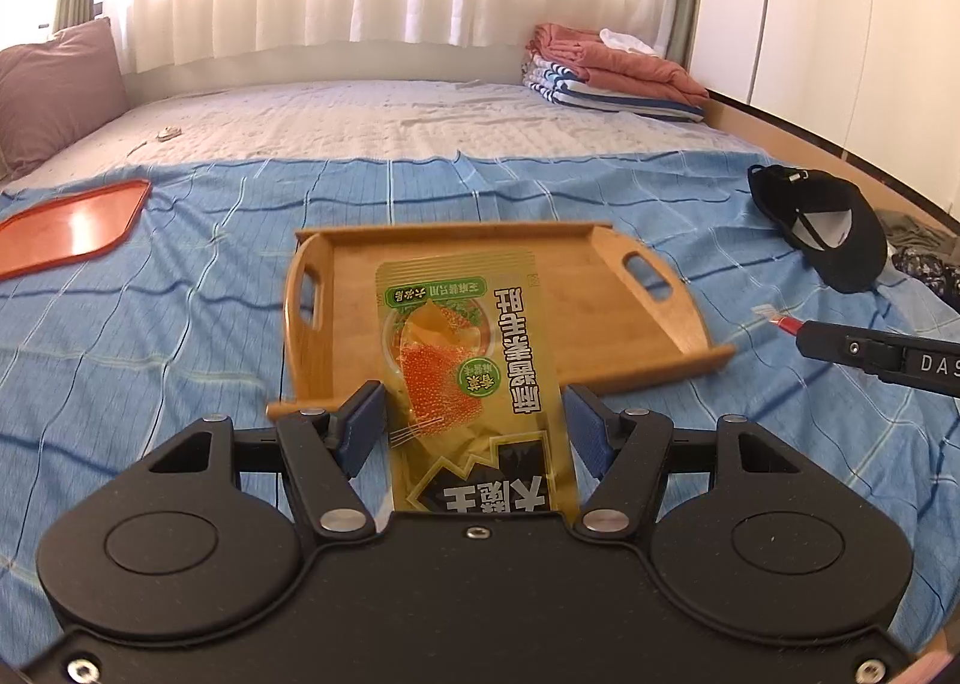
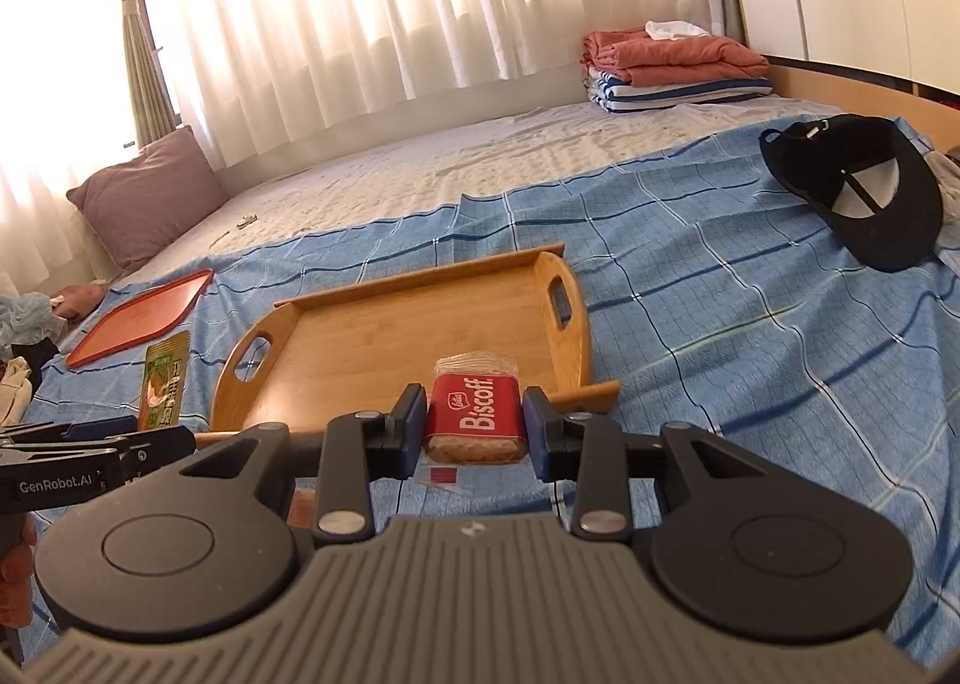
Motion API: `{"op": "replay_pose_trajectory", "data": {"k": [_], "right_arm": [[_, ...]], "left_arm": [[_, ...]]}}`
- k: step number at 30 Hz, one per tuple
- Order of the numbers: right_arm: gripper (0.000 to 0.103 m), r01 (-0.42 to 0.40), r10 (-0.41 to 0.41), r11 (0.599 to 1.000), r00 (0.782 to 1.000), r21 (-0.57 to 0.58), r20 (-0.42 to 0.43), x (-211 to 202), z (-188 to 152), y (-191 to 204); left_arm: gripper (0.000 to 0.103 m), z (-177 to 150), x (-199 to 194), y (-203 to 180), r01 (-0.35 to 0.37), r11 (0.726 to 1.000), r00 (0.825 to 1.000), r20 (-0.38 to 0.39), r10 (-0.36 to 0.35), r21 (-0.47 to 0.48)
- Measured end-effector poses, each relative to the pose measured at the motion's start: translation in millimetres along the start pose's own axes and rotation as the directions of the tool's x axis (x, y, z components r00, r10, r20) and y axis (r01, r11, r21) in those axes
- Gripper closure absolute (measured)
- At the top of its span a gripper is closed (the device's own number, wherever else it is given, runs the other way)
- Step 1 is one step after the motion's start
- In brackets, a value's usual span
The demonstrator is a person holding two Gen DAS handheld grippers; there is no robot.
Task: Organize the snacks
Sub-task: 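Carry both snacks to the wooden tray and open both tools to release them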
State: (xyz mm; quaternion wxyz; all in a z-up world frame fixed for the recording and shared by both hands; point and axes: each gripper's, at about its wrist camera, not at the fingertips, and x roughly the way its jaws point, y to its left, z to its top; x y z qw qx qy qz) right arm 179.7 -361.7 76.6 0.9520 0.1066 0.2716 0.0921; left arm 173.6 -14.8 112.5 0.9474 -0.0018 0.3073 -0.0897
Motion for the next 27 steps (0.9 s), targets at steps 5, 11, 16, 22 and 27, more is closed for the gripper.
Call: {"op": "replay_pose_trajectory", "data": {"k": [5, 11, 16, 22, 27], "right_arm": [[0.063, -0.020, 0.021, 1.000, 0.999, 0.006, -0.034, 22, 16, -4], [0.063, -0.048, 0.051, 0.998, 0.996, 0.041, -0.069, 54, 38, -15], [0.063, -0.065, 0.072, 0.996, 0.992, 0.063, -0.106, 81, 52, -20], [0.063, -0.071, 0.089, 0.992, 0.981, 0.103, -0.175, 124, 60, -24], [0.063, -0.060, 0.080, 0.993, 0.976, 0.102, -0.201, 158, 59, -22]], "left_arm": [[0.040, 22, 26, 3, 0.040, 0.999, 0.999, -0.024, -0.040, -0.024], [0.040, 50, 65, 5, 0.055, 0.997, 0.995, -0.085, -0.059, -0.046], [0.040, 68, 101, 9, 0.058, 0.995, 0.989, -0.128, -0.068, -0.079], [0.040, 80, 150, 11, 0.013, 0.996, 0.983, -0.184, -0.029, -0.089], [0.040, 84, 187, 9, -0.027, 0.997, 0.975, -0.223, 0.009, -0.076]]}}
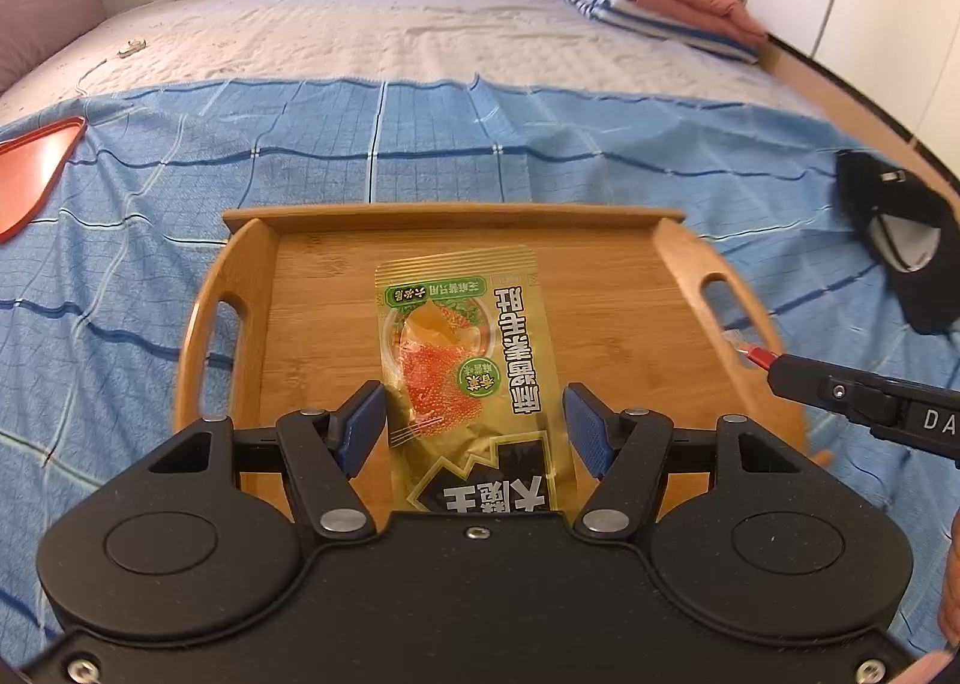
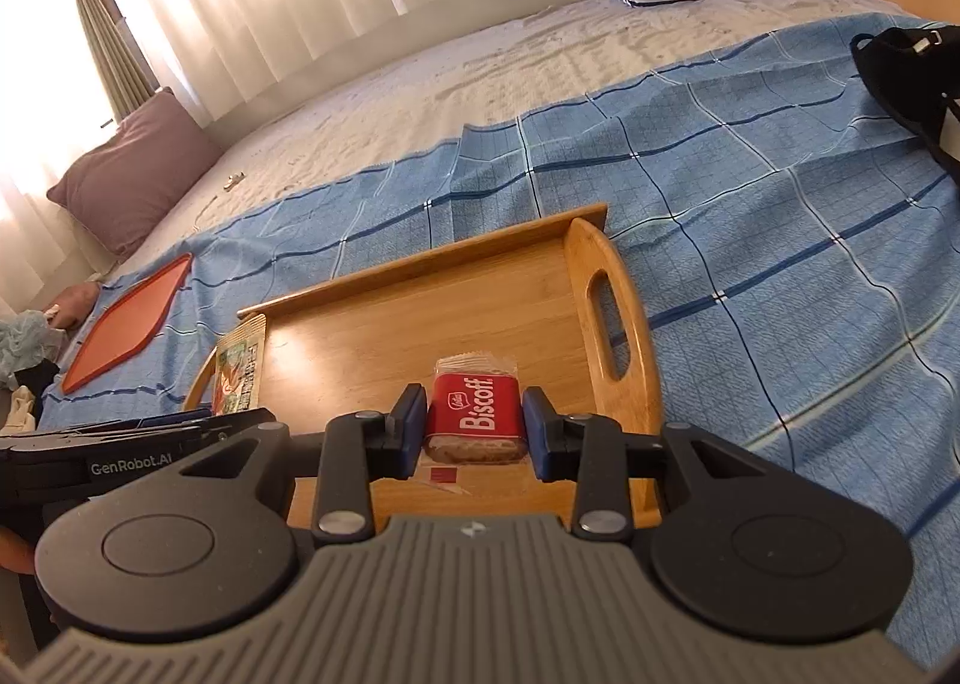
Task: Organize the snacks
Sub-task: 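Carry both snacks to the wooden tray and open both tools to release them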
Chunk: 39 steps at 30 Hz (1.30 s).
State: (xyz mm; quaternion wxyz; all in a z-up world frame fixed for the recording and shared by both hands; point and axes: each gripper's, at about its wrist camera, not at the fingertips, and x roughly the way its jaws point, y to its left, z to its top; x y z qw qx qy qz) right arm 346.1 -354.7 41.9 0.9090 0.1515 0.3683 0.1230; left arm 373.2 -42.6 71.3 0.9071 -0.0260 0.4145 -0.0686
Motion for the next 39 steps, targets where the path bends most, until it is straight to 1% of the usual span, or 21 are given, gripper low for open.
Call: {"op": "replay_pose_trajectory", "data": {"k": [8, 12, 15, 18, 21, 22, 26, 28, 29, 30, 31, 32, 37, 39], "right_arm": [[0.063, 0.049, -0.049, 0.999, 0.998, -0.001, -0.046, 47, 0, -5], [0.063, 0.065, -0.065, 0.998, 0.996, 0.004, -0.062, 59, -3, -9], [0.063, 0.067, -0.068, 0.998, 0.996, -0.017, -0.064, 63, -7, -8], [0.062, 0.052, -0.054, 0.998, 0.997, -0.034, -0.062, 65, -9, -6], [0.062, 0.032, -0.033, 0.999, 0.997, -0.019, -0.067, 67, -11, -9], [0.063, 0.029, -0.030, 0.999, 0.997, -0.017, -0.070, 68, -11, -9], [0.061, 0.018, -0.019, 1.000, 0.998, -0.017, -0.066, 67, -12, -12], [0.043, 0.016, -0.015, 1.000, 0.998, 0.001, -0.057, 65, -12, -14], [0.033, 0.002, -0.002, 1.000, 0.999, 0.017, -0.050, 63, -12, -16], [0.027, -0.009, 0.011, 0.999, 0.999, 0.037, -0.042, 61, -11, -18], [0.027, -0.015, 0.017, 0.998, 0.999, 0.054, -0.031, 58, -11, -19], [0.027, -0.021, 0.023, 0.998, 0.999, 0.066, -0.025, 55, -10, -20], [0.026, -0.015, 0.015, 0.998, 1.000, 0.058, 0.004, 31, -6, -14], [0.025, -0.008, 0.008, 0.999, 1.000, 0.050, 0.012, 19, -6, -10]], "left_arm": [[0.040, 6, 42, -8, -0.032, 0.999, 0.999, -0.035, 0.032, 0.018], [0.040, 4, 55, -10, -0.036, 0.999, 0.998, -0.048, 0.037, 0.018], [0.040, 2, 61, -11, -0.038, 0.999, 0.998, -0.057, 0.039, 0.025], [0.040, 0, 66, -12, -0.043, 0.999, 0.997, -0.061, 0.044, 0.028], [0.040, -1, 70, -12, -0.048, 0.999, 0.997, -0.064, 0.050, 0.026], [0.040, -1, 71, -13, -0.052, 0.998, 0.997, -0.061, 0.054, 0.032], [0.040, -3, 72, -16, -0.061, 0.996, 0.997, -0.053, 0.064, 0.057], [0.039, -3, 71, -17, -0.062, 0.996, 0.996, -0.055, 0.065, 0.059], [0.037, -2, 69, -17, -0.058, 0.997, 0.996, -0.057, 0.061, 0.051], [0.033, -1, 66, -16, -0.051, 0.998, 0.997, -0.053, 0.053, 0.042], [0.026, 0, 62, -16, -0.046, 0.998, 0.998, -0.044, 0.048, 0.037], [0.024, 1, 56, -16, -0.049, 0.998, 0.998, -0.032, 0.050, 0.036], [0.018, 1, 21, -16, -0.058, 0.996, 0.998, 0.019, 0.057, 0.067], [0.017, -2, 6, -16, -0.054, 0.995, 0.998, 0.029, 0.051, 0.079]]}}
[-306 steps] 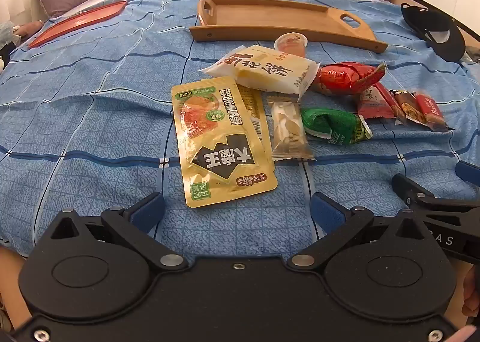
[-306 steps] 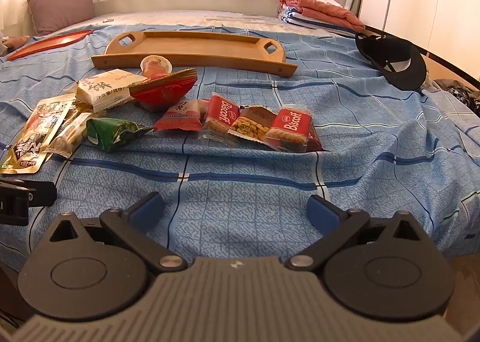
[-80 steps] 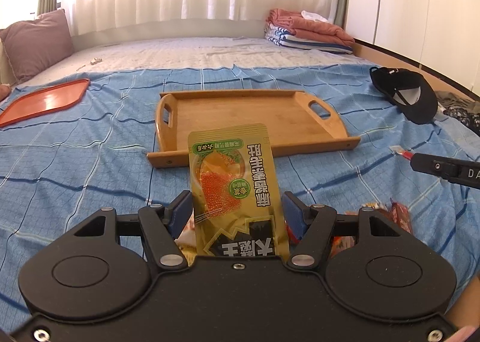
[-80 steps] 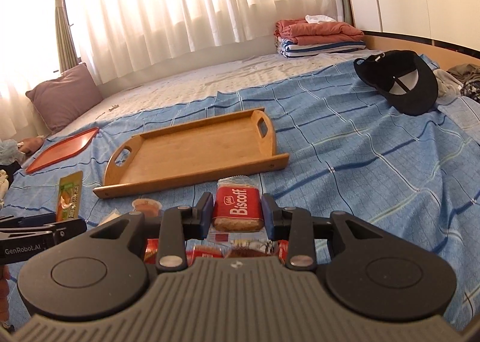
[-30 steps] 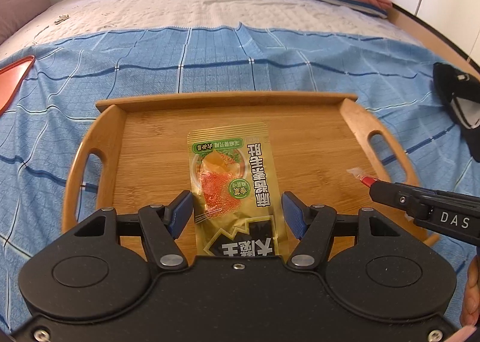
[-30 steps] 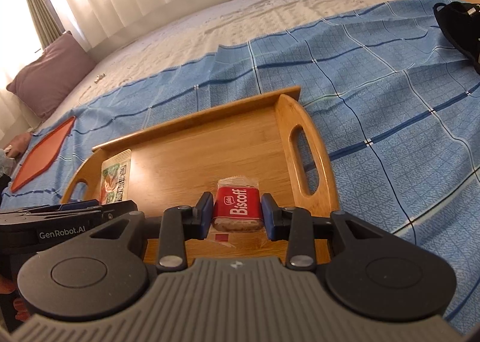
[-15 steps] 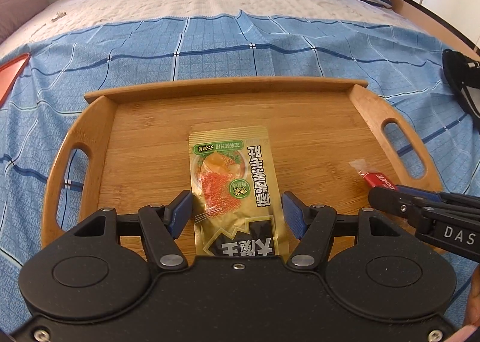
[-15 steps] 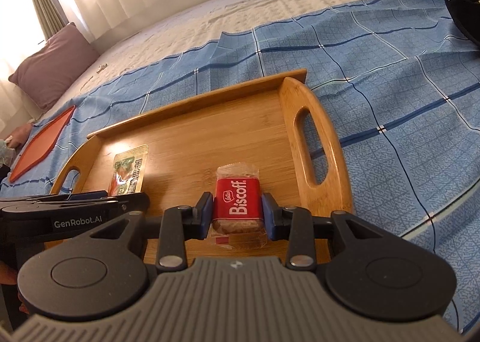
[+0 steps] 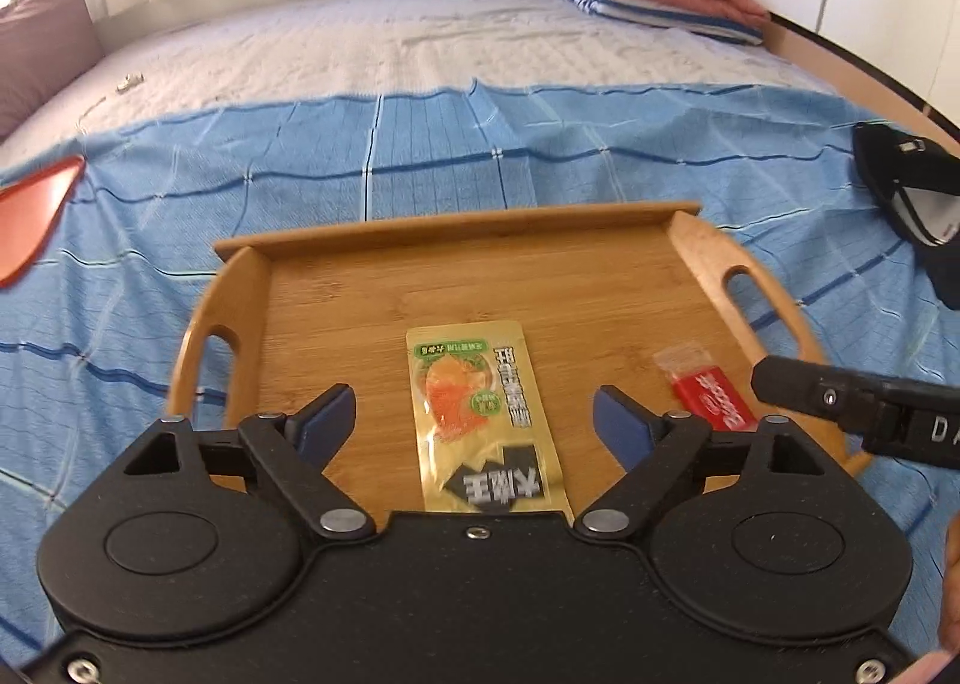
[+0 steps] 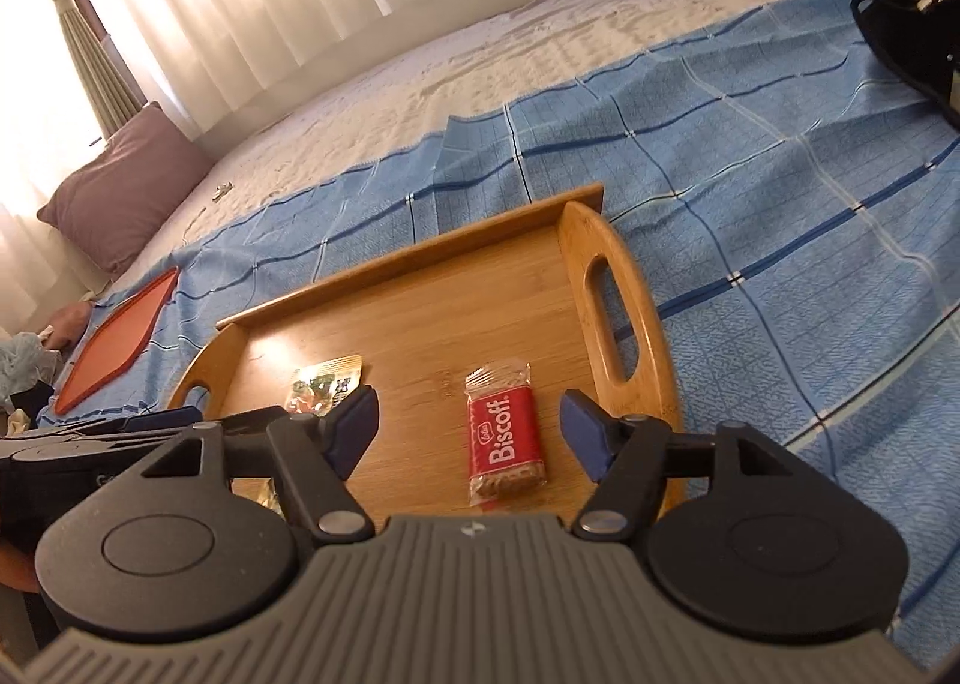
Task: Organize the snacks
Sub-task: 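Carry both snacks to the wooden tray and open both tools to release them, then withdraw both tools from the tray back toward the snack pile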
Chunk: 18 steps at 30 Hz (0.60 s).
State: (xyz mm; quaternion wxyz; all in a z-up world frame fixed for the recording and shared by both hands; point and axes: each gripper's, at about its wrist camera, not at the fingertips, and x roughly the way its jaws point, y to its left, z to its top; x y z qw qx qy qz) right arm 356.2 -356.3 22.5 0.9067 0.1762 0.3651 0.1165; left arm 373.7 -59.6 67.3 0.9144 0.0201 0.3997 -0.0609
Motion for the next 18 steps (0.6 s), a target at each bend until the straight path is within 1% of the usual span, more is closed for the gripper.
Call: {"op": "replay_pose_trajectory", "data": {"k": [8, 12, 15, 18], "right_arm": [[0.018, 0.032, -0.029, 0.992, 0.999, -0.123, 0.027, -54, -13, 28], [0.013, 0.026, -0.018, 0.981, 0.999, -0.194, 0.044, -87, -22, 42], [0.013, 0.020, -0.009, 0.976, 0.999, -0.216, 0.052, -110, -28, 50], [0.012, 0.015, 0.000, 0.972, 0.998, -0.233, 0.062, -133, -37, 59]], "left_arm": [[0.014, -26, -73, -3, 0.026, 0.998, 0.998, 0.053, -0.029, 0.057], [0.013, -43, -112, -6, 0.053, 0.995, 0.994, 0.091, -0.061, 0.087], [0.013, -57, -141, -10, 0.045, 0.992, 0.991, 0.119, -0.060, 0.118], [0.012, -73, -172, -11, 0.061, 0.990, 0.985, 0.155, -0.080, 0.125]]}}
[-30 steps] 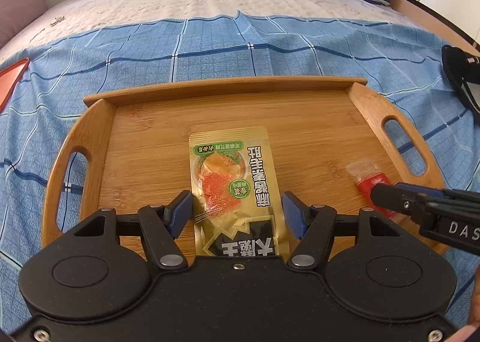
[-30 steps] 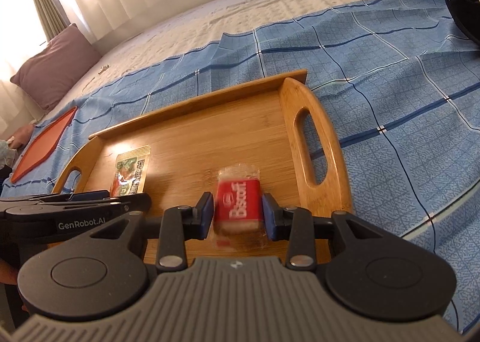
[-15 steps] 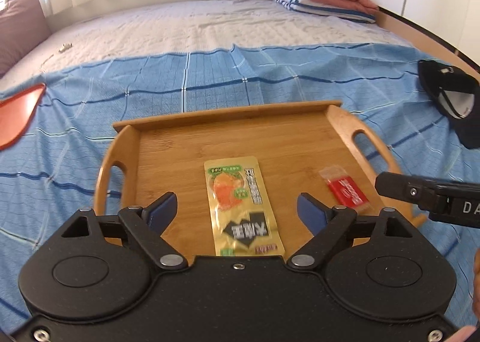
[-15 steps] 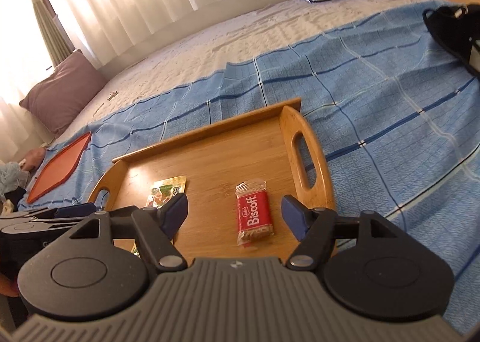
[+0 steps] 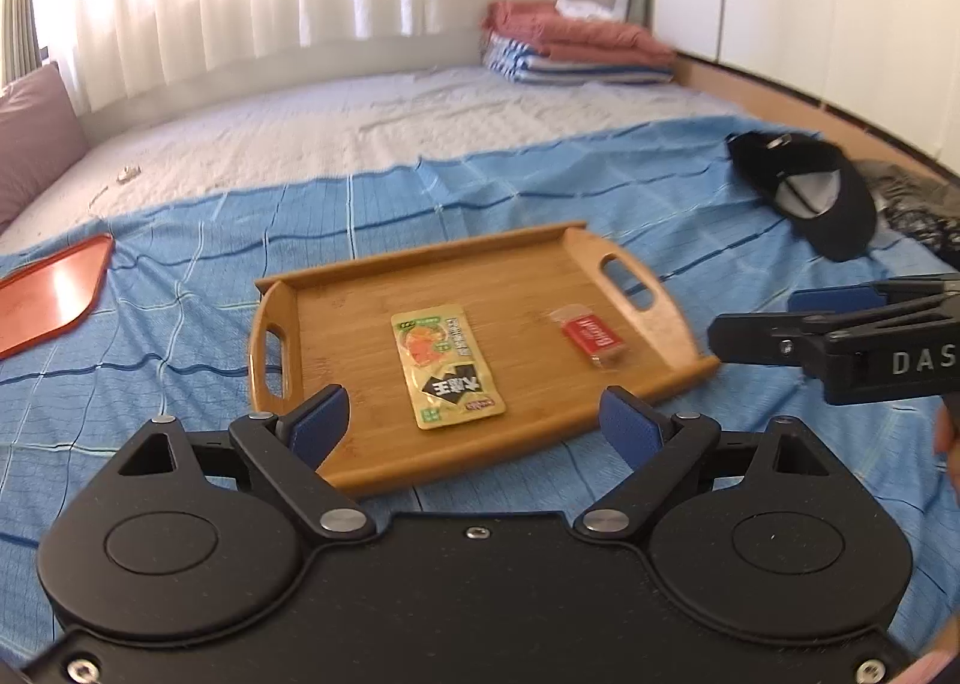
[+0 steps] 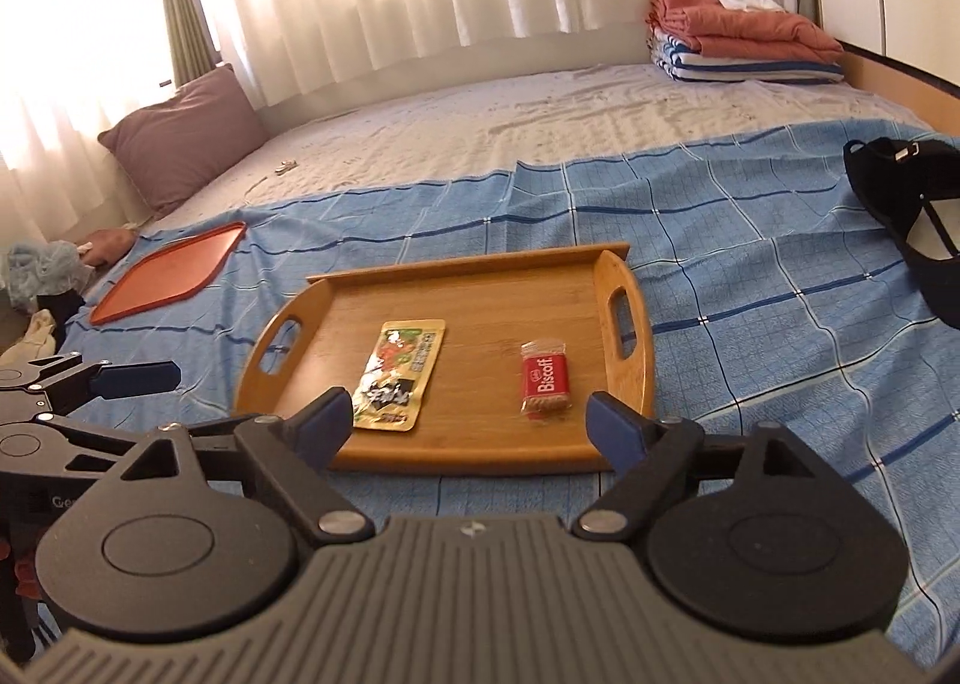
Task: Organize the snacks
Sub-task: 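Withdraw both tools from the tray back toward the snack pile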
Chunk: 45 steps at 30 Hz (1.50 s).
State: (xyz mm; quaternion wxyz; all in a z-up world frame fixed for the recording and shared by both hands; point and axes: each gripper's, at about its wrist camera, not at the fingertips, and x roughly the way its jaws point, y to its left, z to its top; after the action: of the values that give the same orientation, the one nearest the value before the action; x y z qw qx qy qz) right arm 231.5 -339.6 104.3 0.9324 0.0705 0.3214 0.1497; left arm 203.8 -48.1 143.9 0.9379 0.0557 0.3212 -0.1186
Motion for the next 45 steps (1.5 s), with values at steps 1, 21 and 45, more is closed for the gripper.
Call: {"op": "replay_pose_trajectory", "data": {"k": [1, 21, 45], "right_arm": [[0.012, -0.007, 0.007, 1.000, 1.000, -0.007, 0.006, -7, -2, 4], [0.007, -0.024, 0.030, 0.996, 0.997, -0.081, 0.073, -68, -90, 39], [0.003, 0.130, -0.110, 0.976, 0.986, -0.172, 0.125, -77, -163, 29]], "left_arm": [[0.012, -4, -11, -1, 0.006, 1.000, 1.000, 0.007, -0.006, -0.006], [0.009, -105, -109, -18, 0.034, 0.999, 0.994, 0.101, -0.033, -0.009], [0.009, -182, -112, -1, -0.095, 0.985, 0.995, -0.006, 0.095, -0.142]]}}
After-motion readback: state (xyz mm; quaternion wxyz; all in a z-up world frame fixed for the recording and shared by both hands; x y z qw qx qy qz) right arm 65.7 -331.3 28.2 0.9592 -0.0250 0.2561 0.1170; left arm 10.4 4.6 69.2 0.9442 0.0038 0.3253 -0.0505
